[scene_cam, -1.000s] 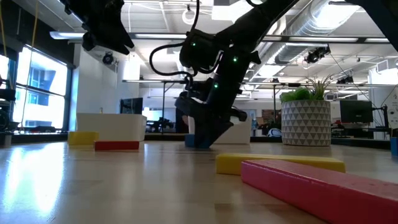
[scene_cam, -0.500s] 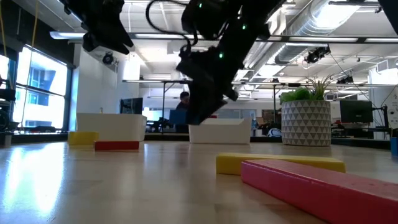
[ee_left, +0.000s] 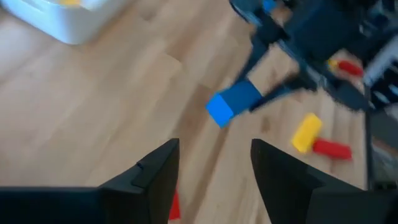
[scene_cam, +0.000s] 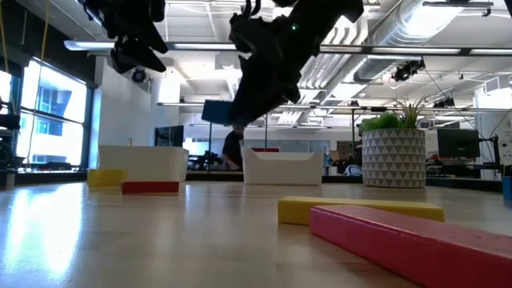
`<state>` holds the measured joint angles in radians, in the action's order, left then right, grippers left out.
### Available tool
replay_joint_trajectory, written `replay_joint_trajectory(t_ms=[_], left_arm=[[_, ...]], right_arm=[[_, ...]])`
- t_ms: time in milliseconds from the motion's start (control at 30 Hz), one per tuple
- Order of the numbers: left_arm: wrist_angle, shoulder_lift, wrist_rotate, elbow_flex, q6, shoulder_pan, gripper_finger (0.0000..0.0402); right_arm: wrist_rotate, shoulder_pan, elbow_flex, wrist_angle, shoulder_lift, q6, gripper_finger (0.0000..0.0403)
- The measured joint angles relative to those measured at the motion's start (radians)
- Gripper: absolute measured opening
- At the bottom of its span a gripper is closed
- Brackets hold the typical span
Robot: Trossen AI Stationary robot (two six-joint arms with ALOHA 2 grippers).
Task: Sort & place blocks by color
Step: Put the blue block into the transparent bin
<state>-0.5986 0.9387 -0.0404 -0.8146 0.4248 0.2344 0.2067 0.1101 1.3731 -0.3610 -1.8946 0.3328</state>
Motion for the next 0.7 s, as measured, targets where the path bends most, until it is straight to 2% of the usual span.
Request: replay_joint_trajectory(t_ms=[133, 433, 700], left_arm=[[0.048, 0.03, -0.045, 0.0, -0.084, -0.032, 0.0199], [0.171, 0.071, -0.046, 0.0, -0.284, -0.129, 0.0196], [0.181, 0.107, -0.045, 0.0, -0.271, -0.166, 0.0196]], right_arm=[[-0.057, 0.008, 0.0, 0.052, 0.013, -0.034, 0.0108], [-0.164, 0.014, 0.0, 0.135, 0.019, -0.108, 0.0108], [-0.243, 0.015, 0.0, 0.228, 0.02, -0.15, 0.0108]])
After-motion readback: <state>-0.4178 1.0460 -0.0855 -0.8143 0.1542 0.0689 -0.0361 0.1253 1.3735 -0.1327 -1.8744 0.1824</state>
